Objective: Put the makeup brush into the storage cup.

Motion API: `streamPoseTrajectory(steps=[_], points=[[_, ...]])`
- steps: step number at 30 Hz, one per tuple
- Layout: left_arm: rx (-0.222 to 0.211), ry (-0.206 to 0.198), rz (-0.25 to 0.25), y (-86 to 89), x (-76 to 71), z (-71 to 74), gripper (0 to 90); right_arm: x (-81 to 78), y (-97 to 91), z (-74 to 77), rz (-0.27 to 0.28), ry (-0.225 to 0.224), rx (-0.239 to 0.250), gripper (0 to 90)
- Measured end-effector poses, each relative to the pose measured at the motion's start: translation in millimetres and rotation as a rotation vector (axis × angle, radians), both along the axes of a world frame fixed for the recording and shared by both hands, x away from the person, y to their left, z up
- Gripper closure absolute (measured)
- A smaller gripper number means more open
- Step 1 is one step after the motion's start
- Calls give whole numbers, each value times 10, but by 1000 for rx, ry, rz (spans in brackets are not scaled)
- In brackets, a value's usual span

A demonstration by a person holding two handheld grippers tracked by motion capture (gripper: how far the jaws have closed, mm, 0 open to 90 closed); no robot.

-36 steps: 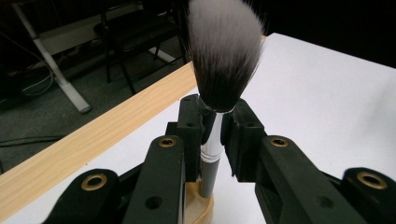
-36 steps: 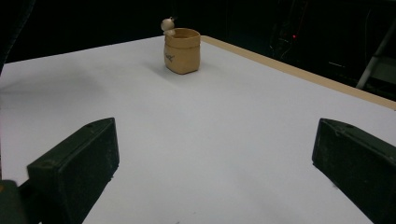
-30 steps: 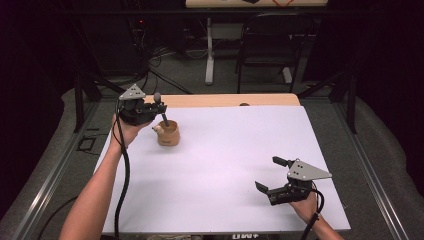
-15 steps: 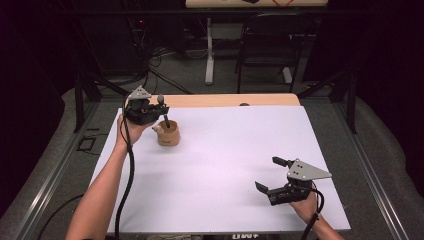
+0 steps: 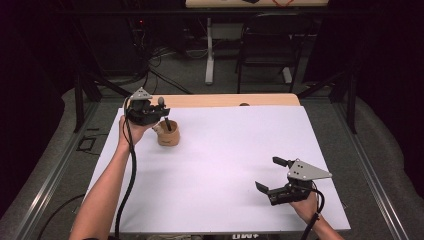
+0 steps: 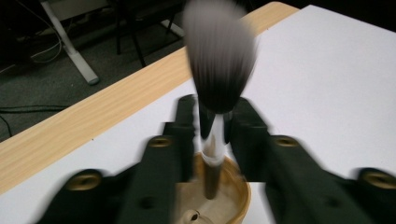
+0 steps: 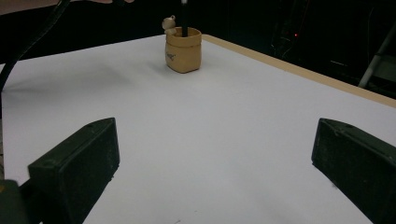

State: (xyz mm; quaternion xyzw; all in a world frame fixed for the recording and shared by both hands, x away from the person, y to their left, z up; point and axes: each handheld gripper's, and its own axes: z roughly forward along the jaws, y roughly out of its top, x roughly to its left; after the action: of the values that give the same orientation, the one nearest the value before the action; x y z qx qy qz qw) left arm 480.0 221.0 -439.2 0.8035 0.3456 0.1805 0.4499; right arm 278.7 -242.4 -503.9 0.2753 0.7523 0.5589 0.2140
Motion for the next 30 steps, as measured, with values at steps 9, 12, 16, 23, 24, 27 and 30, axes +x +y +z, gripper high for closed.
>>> streamPoseTrajectory(steps=[9,12,16,23,24,27,30], points=[[3,-42,65,146,-178,-7,0,-1,4,0,5,-1,0,2],[-3,-72,77,208,-268,-3,0,-1,6,0,5,5,-2,2],[-21,-103,88,284,-391,16,0,-2,8,0,5,5,-3,2],[-66,-159,97,341,-656,26,0,-3,10,-1,4,6,-3,2],[-66,-157,94,347,-684,32,0,-2,9,-1,3,5,-5,2],[-72,-171,92,349,-760,38,0,-6,10,1,3,5,-4,2],[-83,-187,91,356,-912,59,0,-5,18,2,5,-1,-1,2]])
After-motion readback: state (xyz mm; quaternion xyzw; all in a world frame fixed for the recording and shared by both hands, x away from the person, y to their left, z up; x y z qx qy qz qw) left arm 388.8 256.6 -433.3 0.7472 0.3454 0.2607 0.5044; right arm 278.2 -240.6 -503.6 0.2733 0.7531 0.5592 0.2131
